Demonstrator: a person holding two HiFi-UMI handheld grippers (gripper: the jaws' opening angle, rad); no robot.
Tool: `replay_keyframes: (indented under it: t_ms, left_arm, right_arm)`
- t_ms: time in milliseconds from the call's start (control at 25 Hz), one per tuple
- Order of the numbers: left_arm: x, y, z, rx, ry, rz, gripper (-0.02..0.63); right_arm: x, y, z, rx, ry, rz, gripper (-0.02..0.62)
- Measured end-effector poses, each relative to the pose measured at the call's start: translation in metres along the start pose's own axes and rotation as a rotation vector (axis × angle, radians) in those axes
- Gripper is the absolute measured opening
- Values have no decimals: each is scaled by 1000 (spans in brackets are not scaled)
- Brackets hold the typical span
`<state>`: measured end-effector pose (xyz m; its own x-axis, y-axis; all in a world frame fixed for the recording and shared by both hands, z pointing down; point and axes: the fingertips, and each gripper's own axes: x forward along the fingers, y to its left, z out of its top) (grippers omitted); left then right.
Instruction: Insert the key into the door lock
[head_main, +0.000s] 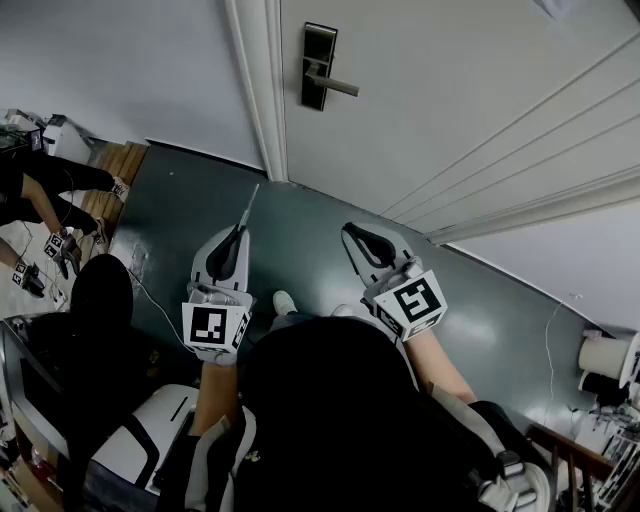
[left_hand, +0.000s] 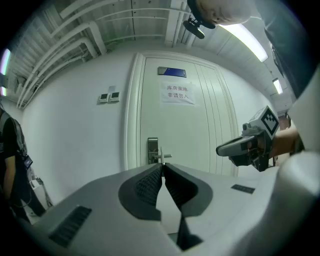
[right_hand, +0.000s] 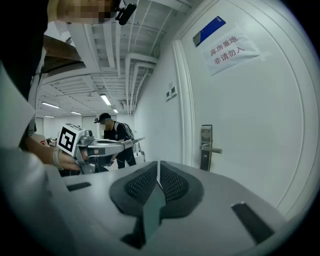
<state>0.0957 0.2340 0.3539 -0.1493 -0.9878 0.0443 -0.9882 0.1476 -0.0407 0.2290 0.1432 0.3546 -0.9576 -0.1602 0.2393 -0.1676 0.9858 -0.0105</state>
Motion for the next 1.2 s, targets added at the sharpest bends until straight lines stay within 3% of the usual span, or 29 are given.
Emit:
replay_keyframes:
  t_ms: [600,880,1200]
  left_arm:
    - [-23,71,-31,-40,33,-36,25]
    - [-3,88,-46,-72,68,-36,25]
    - [59,117,-54,-57,113,-27,25]
  right_arm:
    - [67,42,8,36,16,-28,28]
    - [99,22,9,55,37,-25,28]
    - [159,-32,16,50,36,26,28]
